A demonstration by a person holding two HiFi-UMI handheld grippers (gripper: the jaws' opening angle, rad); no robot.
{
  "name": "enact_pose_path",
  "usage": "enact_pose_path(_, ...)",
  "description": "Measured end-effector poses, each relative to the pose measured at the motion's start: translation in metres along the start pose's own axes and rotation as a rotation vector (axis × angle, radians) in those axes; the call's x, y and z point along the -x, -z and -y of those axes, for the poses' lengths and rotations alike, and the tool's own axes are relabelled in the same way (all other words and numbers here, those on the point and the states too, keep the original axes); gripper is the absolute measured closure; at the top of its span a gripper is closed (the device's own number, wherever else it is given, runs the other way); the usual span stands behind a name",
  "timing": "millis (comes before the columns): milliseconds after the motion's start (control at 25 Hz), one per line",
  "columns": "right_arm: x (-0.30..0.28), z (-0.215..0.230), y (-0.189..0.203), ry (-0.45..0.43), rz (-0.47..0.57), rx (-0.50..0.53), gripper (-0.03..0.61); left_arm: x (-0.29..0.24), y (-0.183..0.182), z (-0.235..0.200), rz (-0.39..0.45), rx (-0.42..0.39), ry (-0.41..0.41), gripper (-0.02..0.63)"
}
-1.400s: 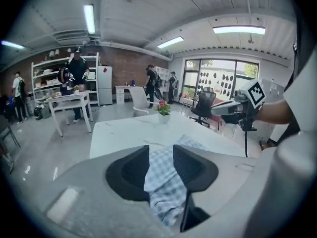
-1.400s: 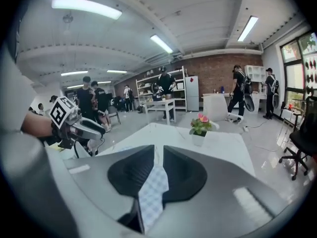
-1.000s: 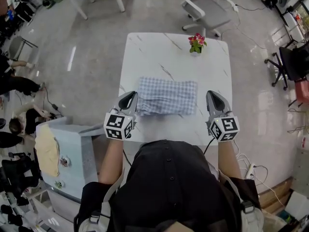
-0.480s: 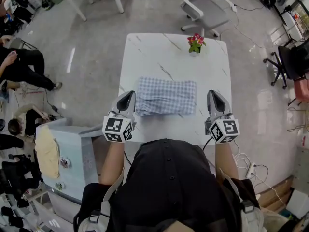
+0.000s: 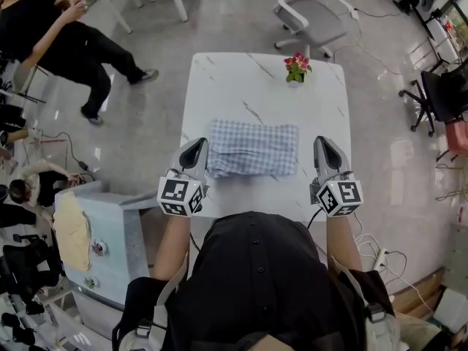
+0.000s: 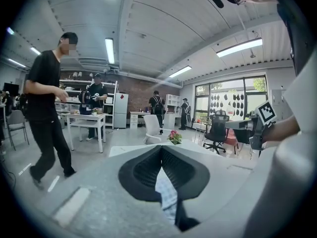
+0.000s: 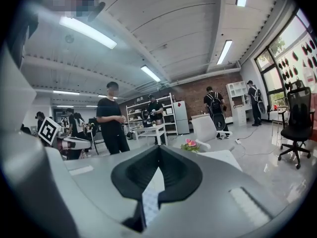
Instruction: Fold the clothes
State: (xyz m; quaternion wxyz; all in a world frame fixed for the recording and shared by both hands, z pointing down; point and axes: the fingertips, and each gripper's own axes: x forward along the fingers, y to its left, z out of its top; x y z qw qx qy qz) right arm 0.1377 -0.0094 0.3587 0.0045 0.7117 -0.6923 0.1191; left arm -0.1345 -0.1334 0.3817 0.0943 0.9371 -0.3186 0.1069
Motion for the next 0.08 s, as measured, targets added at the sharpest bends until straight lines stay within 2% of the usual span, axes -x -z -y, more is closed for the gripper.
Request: enact_pose_path(80,-0.0007,0.0011,0.0004,-0.003,-0.002,-0.002,0.575,-0.0007,-0.0006,0.0011,0.003,0.002,0.003,0.606)
